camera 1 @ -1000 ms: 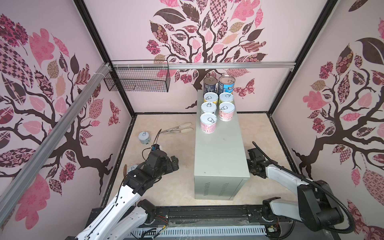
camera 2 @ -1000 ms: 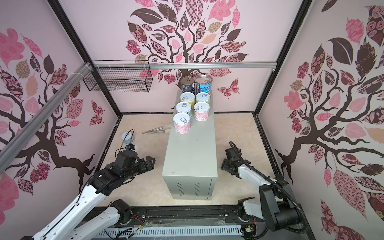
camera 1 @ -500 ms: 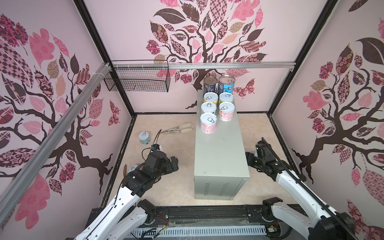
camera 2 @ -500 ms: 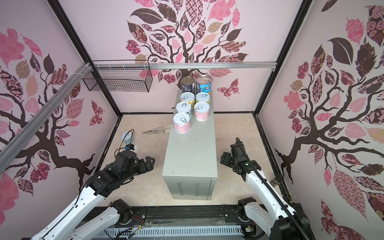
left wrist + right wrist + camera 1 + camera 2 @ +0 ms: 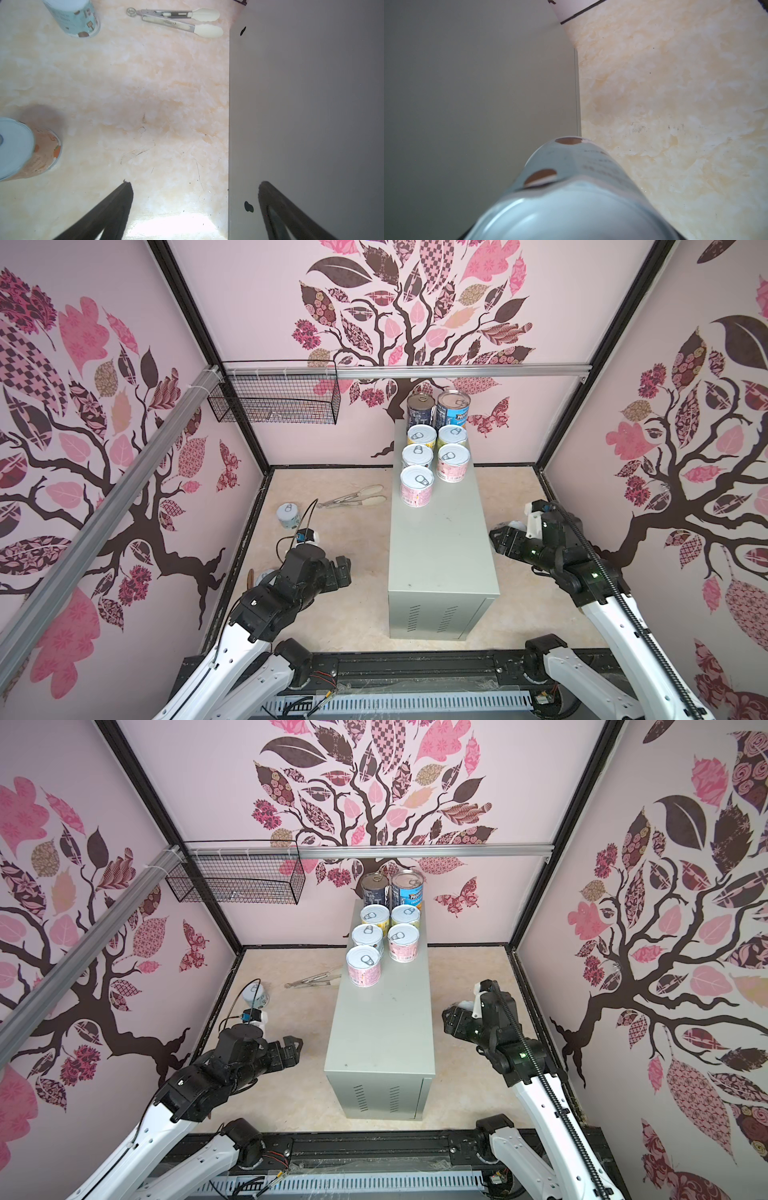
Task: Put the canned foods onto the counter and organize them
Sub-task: 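Lift the light-blue can with the right gripper up beside the cabinet, then carry the light-blue can over the cabinet top toward the nearest cans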
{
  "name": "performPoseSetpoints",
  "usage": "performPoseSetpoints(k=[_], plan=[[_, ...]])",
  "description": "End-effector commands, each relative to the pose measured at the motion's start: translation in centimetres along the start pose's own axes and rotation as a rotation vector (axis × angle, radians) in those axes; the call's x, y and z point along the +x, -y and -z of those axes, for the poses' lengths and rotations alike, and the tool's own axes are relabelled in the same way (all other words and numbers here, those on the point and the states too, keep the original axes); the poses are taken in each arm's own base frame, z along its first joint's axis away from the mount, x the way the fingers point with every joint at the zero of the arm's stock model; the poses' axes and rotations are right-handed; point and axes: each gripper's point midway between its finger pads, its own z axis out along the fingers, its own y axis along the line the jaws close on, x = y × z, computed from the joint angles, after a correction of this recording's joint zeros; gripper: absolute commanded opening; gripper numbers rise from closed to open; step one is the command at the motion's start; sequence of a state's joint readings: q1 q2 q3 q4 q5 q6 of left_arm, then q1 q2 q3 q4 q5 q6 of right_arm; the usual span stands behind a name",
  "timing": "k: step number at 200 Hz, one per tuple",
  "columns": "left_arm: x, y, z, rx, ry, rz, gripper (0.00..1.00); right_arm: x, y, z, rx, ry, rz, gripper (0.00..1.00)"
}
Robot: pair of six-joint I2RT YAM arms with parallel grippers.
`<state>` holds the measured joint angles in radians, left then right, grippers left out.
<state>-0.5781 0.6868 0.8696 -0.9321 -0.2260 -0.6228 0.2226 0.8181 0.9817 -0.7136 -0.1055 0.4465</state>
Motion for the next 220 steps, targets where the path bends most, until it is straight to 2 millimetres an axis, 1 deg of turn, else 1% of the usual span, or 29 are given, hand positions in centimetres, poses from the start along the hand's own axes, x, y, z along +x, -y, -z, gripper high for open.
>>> performPoseSetpoints(k=[1, 28, 51, 72, 106, 135, 157, 193, 220], plan=[[-2.0, 0.1, 2.3, 0.0, 0.059, -0.031, 0.98, -2.4, -2.5, 3.4, -0.072, 0.068, 0.066, 0.59], [-3.1, -0.1, 3.6, -0.016, 0.092, -0.039, 0.98, -3.6, -3.8, 5.4, -0.104, 0.087, 0.086, 0.59], [-4.0, 0.1, 4.6, -0.009, 0.115, -0.04, 0.98, -4.4, -4.9, 6.6, -0.136, 0.106, 0.089, 0.58], [-4.6, 0.4, 5.3, -0.001, 0.122, -0.046, 0.98, -5.6, -5.9, 7.9, -0.159, 0.124, 0.112, 0.58], [-5.7, 0.7, 6.7, 0.011, 0.148, -0.063, 0.98, -7.8, -7.8, 9.1, -0.189, 0.137, 0.147, 0.58], [-6.6, 1.1, 7.6, 0.023, 0.171, -0.076, 0.98, -9.4, -9.6, 9.5, -0.214, 0.129, 0.188, 0.57], [-7.1, 1.5, 7.6, 0.026, 0.176, -0.087, 0.98, -10.4, -11.0, 10.0, -0.234, 0.123, 0.223, 0.56], [-7.4, 1.8, 7.2, 0.027, 0.181, -0.102, 0.98, -11.1, -12.6, 10.1, -0.255, 0.098, 0.266, 0.55], [-7.4, 2.1, 6.5, 0.027, 0.175, -0.113, 0.98, -11.2, -13.3, 9.3, -0.256, 0.072, 0.28, 0.54]])
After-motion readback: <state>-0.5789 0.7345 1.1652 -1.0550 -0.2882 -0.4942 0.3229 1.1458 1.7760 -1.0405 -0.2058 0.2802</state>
